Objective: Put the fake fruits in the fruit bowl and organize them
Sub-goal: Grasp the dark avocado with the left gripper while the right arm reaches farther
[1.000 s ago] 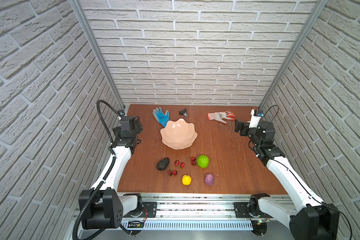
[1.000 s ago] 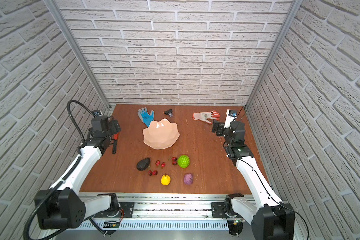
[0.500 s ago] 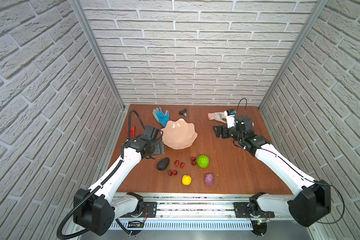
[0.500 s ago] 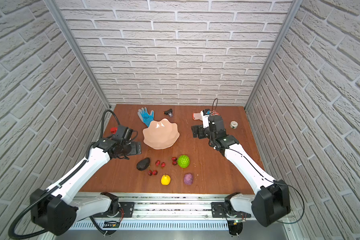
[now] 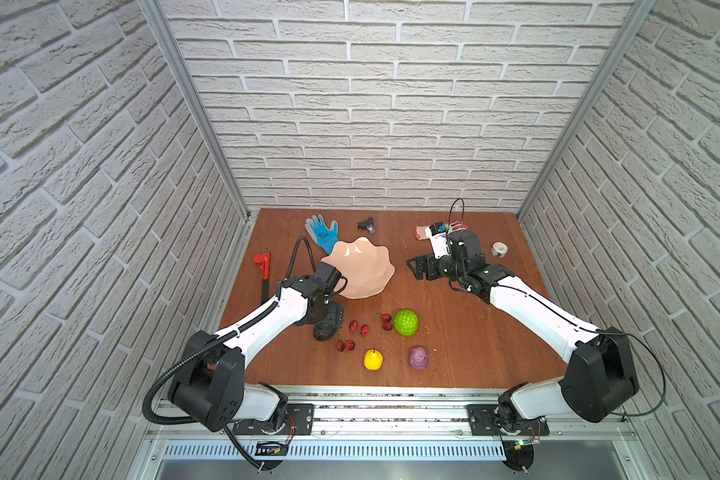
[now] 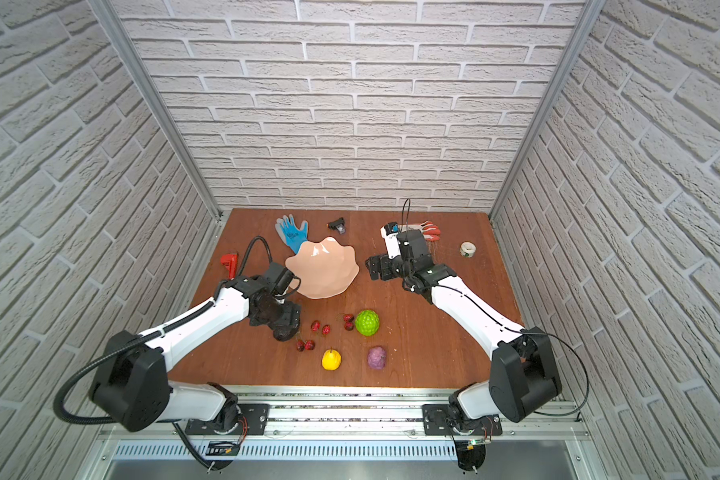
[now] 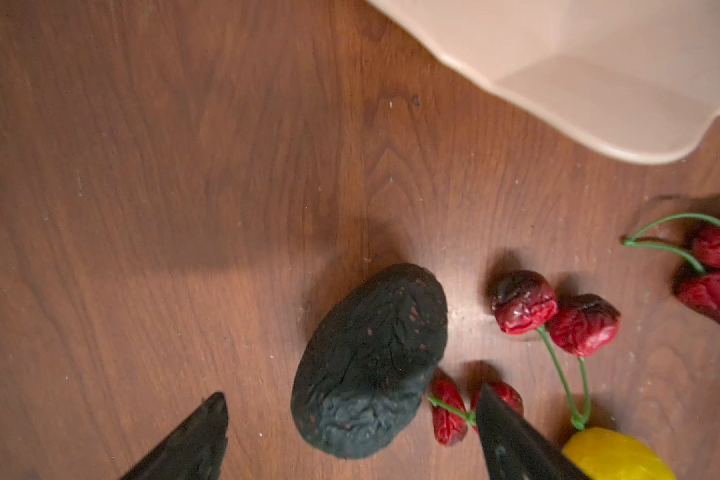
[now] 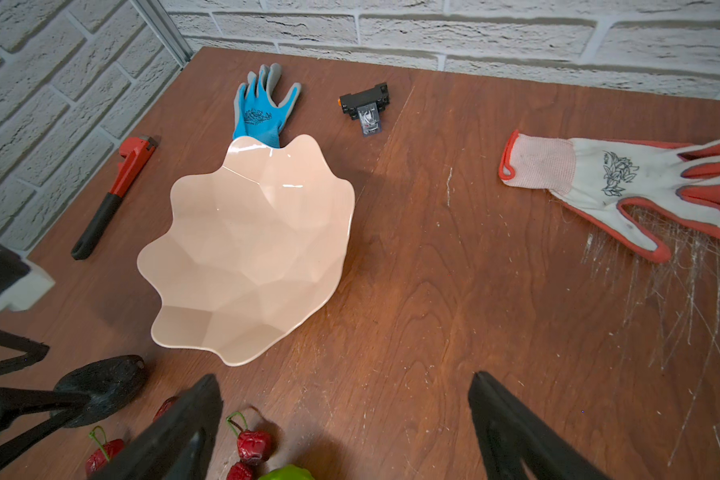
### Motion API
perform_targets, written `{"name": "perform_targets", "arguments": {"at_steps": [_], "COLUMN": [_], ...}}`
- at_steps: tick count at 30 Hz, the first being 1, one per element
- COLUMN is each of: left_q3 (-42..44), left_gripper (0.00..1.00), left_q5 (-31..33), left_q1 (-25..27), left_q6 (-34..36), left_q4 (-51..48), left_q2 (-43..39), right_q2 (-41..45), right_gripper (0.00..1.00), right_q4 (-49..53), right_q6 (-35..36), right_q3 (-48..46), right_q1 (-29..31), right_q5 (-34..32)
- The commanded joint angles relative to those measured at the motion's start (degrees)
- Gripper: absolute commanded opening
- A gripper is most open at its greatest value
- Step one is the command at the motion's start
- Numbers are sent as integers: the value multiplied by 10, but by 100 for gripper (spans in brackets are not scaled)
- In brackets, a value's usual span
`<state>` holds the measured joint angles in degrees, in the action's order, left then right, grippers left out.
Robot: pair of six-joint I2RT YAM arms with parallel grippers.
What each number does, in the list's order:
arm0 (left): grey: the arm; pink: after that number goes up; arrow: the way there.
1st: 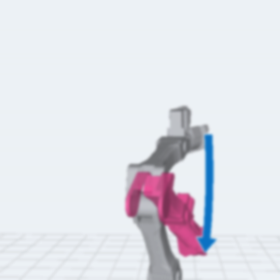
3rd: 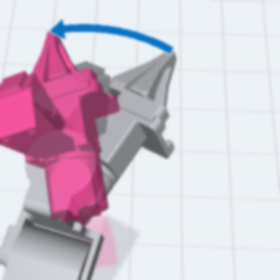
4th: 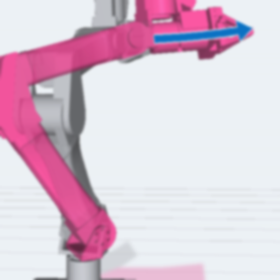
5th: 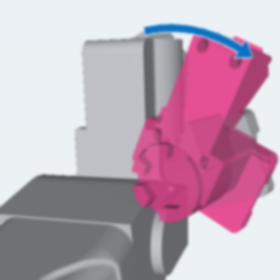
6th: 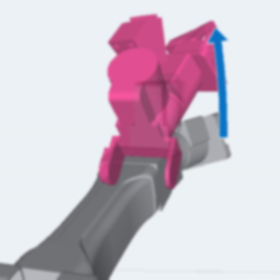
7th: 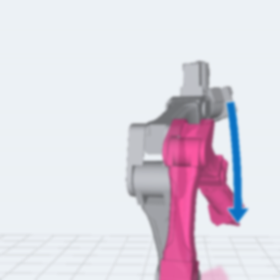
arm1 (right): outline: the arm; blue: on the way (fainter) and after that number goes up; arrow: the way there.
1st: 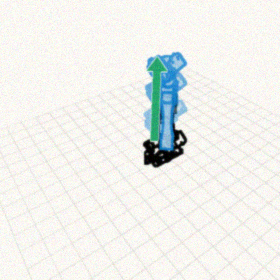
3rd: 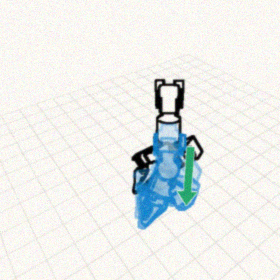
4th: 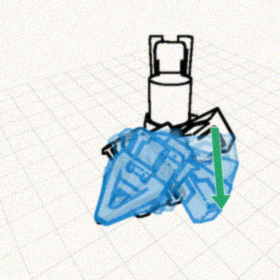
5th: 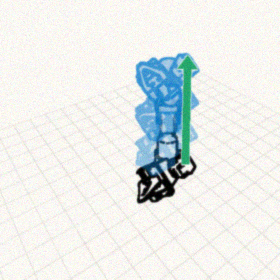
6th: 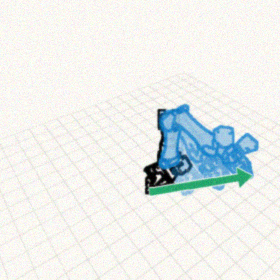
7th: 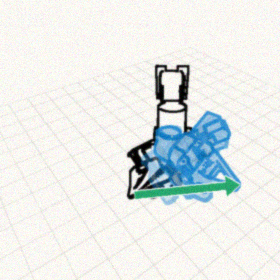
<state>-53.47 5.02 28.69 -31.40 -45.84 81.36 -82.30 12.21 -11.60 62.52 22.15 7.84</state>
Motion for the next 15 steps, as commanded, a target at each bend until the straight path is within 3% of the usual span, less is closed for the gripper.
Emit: {"name": "perform_targets", "arguments": {"at_steps": [1, 15], "left_q3": [8, 37], "left_gripper": [92, 83], "left_q5": [0, 0], "left_q1": [2, -3], "left_q6": [19, 21], "left_q4": [30, 85], "left_q2": [22, 80], "right_q2": [-1, -3], "right_gripper": [93, 92], "right_q4": [-24, -25], "right_q6": [-5, -9], "right_q3": [16, 14], "right_q1": [6, 8], "right_q5": [9, 14]}}
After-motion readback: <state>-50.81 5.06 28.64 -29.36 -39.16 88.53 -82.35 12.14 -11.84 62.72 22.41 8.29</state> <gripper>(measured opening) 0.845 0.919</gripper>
